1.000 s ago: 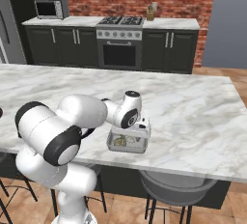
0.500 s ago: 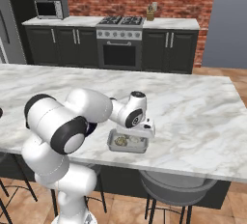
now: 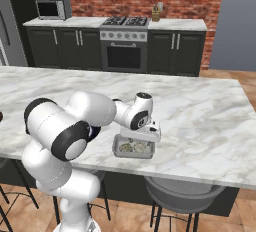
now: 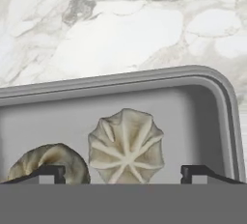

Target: Place two dumplings into each of the tupperware containers and then place the containers in the fridge.

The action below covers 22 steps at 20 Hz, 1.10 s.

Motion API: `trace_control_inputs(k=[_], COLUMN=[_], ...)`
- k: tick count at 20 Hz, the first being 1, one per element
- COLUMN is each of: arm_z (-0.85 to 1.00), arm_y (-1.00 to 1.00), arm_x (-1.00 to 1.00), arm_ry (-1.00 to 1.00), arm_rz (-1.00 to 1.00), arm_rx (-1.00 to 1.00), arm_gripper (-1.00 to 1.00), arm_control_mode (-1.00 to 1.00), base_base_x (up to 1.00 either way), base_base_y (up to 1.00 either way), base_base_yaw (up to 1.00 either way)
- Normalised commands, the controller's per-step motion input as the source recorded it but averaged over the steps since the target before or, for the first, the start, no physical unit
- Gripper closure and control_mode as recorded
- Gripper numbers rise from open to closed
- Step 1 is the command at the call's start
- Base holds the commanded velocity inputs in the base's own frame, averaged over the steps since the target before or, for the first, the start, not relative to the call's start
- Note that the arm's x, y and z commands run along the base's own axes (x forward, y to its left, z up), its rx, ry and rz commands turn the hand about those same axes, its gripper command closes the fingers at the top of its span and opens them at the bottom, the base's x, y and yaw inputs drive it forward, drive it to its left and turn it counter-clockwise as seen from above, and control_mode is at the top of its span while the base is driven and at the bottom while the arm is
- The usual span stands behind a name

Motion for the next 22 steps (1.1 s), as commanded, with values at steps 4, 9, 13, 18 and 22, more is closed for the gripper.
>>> trace_control_inputs(k=[4,9,13,18,22], arm_z=[0.56,0.07,0.0,-0.03,-0.28], arm_y=[0.47,0.95,0.76,0.32,0.0], arm_x=[-0.48,0.02,0.27,0.36,0.24], arm_ry=[-0.01,0.0,0.0,0.0,0.0], arm_rz=[-0.03,-0.03,-0.05,-0.03,-0.02], arm_rx=[-0.01,-0.02,0.0,0.0,0.0], arm_gripper=[-1.0,-1.0,-1.0,-1.0,-1.0], arm_control_mode=[-1.0,-1.0,-1.0,-1.0,-1.0], base_base_x=[0.0,0.0,0.0,0.0,0.0], base_base_y=[0.0,0.0,0.0,0.0,0.0], base_base_yaw=[0.0,0.0,0.0,0.0,0.0])
